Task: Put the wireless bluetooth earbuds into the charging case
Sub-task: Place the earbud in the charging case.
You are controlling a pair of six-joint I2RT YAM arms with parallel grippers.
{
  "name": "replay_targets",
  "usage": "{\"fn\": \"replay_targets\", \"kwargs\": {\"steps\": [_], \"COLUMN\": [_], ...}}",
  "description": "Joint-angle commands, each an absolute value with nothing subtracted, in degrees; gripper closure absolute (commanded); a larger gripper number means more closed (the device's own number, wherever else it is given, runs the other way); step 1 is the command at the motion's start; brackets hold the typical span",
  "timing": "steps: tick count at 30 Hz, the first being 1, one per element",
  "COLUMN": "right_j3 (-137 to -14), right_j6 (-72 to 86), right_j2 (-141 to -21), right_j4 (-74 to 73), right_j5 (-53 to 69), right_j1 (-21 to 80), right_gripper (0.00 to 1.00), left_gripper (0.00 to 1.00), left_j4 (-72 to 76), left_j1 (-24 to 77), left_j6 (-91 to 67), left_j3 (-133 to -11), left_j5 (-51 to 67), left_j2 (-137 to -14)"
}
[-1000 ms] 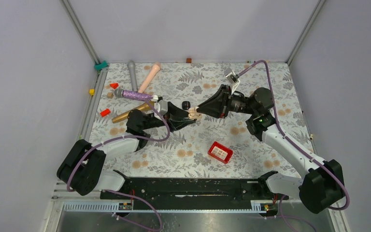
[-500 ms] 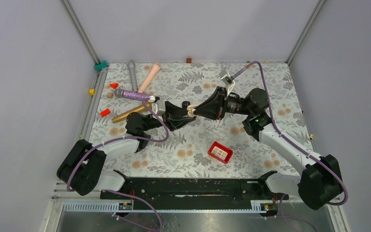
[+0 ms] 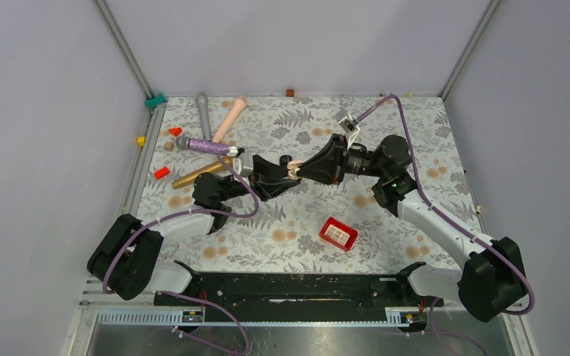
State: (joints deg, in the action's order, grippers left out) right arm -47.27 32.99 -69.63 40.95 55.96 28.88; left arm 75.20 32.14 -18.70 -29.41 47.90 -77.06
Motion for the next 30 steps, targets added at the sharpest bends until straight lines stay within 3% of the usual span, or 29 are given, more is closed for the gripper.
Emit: {"fn": "replay_targets", "kwargs": {"steps": [1,27,30], "right_j3": [-47.5,-47.4,-47.3], "right_j6": [31.4,29.6,29.2], "right_j2": [-70.1,-71.1,-70.9], "right_j4": [41.8,40.1,39.8], "right_j5": [54.9,54.2,54.1], "right_j1": [29.7,30.5,30.5], "right_gripper": [0.85,0.84,0.80], "left_gripper": [0.98,0.98,0.98], "left_j4": [80.3,80.9,80.9], "left_j1": [32.4,32.8,32.8], "left_j6": [-19.6,-20.4,-20.2], "left_j3": [-29.2,-29.3,-29.2], "left_j5": [47.2,47.4,47.5], "left_j2": [-76.3,-76.2,-75.9]}}
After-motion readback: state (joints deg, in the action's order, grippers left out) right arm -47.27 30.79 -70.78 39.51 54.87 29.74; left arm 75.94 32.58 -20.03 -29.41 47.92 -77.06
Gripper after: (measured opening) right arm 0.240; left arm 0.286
